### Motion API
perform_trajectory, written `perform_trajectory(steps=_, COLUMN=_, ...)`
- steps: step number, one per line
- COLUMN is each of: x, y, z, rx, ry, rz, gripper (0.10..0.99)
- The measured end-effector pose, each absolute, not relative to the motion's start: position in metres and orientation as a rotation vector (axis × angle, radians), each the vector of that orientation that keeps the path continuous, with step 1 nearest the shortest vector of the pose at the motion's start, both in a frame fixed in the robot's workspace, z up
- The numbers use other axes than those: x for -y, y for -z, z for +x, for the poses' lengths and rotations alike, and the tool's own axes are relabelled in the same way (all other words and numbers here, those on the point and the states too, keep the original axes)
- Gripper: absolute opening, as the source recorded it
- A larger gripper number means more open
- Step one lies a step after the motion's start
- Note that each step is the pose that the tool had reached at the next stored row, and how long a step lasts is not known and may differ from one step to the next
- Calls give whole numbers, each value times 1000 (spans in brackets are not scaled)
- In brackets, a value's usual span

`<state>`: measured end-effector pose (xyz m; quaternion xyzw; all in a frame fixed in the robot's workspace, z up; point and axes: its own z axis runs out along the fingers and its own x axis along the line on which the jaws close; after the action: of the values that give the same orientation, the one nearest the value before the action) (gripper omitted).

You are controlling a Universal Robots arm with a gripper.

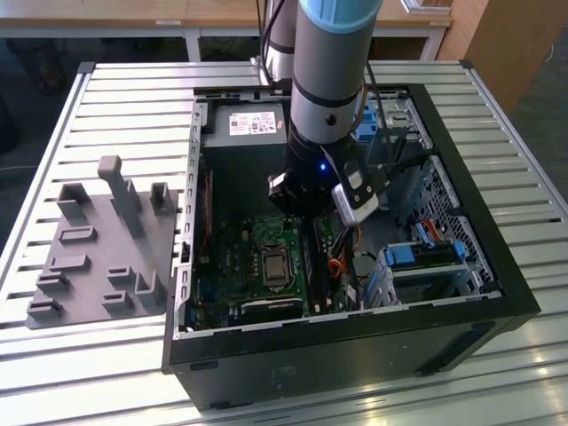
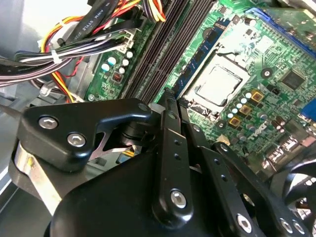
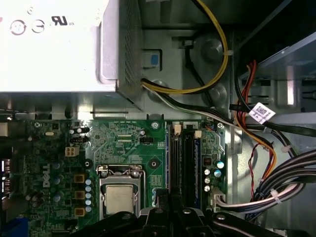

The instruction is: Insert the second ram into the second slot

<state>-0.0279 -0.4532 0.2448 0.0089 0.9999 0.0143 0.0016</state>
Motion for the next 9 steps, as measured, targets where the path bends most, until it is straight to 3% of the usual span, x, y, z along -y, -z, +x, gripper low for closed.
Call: perform_trajectory(steps=9, x=455, y=-239, z=-28, rx=-3139, ry=-45, rz=28, gripper=133)
